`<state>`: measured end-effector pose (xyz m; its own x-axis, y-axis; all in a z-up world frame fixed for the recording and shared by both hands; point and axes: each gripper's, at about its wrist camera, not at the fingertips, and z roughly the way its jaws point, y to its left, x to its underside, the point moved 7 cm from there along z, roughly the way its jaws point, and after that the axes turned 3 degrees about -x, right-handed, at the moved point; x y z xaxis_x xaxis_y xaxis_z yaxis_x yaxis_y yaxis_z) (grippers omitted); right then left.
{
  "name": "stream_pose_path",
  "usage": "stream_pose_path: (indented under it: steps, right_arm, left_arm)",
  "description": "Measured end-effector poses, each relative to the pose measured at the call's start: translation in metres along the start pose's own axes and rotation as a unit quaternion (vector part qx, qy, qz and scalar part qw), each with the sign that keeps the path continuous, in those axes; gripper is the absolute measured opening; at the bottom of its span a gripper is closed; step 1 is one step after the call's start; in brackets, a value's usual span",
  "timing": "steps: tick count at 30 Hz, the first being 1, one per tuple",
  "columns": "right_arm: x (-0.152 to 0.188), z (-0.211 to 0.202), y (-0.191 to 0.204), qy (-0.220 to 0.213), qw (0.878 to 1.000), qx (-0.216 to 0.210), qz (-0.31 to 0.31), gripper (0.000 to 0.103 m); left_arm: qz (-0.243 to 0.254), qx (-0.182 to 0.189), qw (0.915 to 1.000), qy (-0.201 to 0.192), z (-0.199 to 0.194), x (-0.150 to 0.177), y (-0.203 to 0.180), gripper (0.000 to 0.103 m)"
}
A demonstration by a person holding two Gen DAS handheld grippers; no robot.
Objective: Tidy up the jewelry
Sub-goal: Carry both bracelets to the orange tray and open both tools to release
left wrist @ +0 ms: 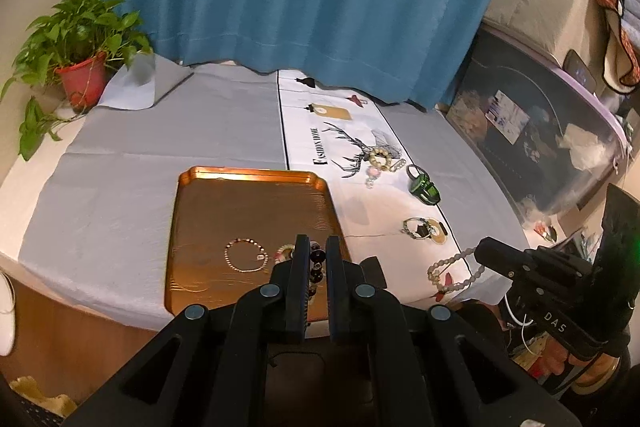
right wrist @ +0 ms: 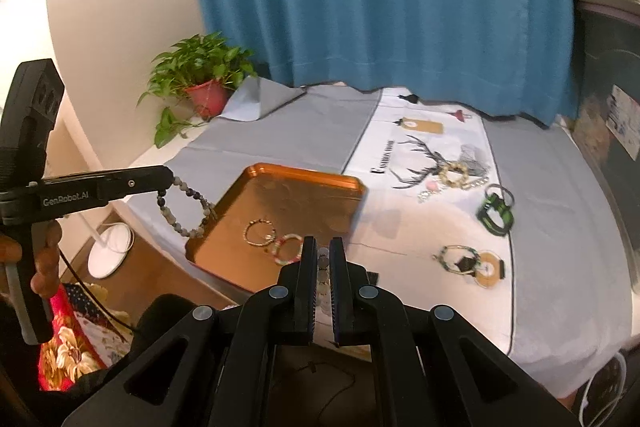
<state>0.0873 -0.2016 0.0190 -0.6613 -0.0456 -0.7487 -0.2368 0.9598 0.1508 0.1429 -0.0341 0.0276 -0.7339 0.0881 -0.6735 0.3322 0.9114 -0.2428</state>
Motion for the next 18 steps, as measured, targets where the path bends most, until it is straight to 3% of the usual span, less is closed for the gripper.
stream_pose_path:
  steps: [12,18]
  right_arm:
    - [-0.006,0.037,0.012,0.026,0.999,0.020,-0.026,0.006]
    - [-0.011,0.093,0.021,0.046,0.998,0.016,-0.033,0.006]
  left_arm:
    - [-0.015,-0.006,0.9998,0.008,0.017,0.003,0.031,0.005]
    - [-0.013,-0.024,0.9994,0.018,0.042,-0.002,0.048,0.005]
